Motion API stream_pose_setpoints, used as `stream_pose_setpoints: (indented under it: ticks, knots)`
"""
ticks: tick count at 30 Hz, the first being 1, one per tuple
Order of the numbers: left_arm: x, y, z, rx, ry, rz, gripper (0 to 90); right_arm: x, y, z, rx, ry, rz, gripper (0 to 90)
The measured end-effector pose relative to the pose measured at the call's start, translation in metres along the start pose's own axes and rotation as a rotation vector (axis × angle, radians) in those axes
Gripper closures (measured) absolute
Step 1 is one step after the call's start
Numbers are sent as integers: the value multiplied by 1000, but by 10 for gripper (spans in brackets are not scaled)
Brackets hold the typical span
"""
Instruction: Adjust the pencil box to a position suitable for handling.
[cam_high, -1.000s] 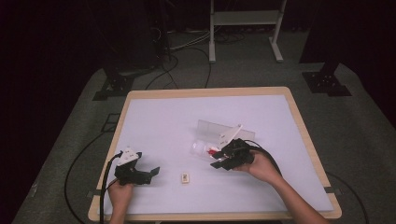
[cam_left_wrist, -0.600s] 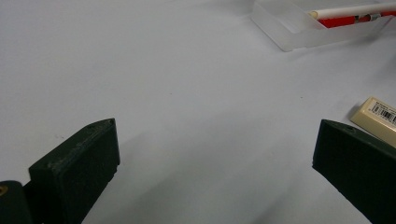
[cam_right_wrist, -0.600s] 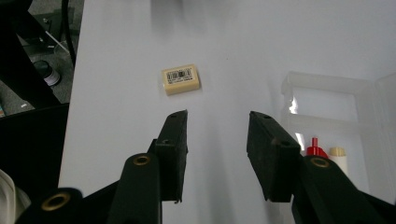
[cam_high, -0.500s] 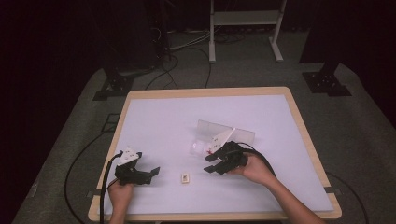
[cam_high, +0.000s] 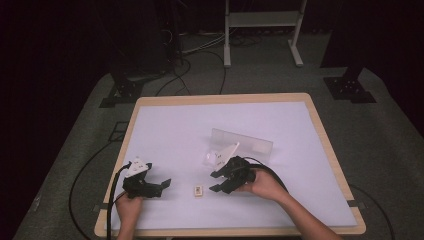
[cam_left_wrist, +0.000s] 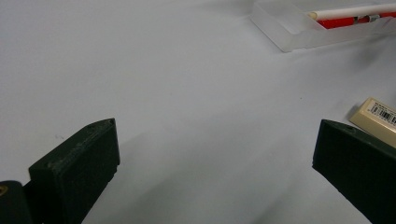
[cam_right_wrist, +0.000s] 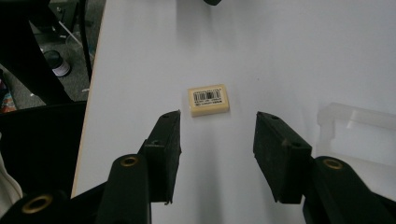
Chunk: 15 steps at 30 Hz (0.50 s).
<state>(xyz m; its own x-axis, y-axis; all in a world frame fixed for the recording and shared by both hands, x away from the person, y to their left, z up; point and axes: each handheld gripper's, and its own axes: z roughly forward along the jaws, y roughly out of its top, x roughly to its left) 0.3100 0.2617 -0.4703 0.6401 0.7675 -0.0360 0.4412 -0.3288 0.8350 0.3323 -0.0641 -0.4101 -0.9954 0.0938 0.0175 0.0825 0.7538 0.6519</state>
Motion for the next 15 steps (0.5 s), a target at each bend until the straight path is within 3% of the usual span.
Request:
stream_pose_setpoints:
  ticks: [15]
  knots:
    - [0,0,0,-2,-2,-1,1,2,14,30,9,33,-18,460]
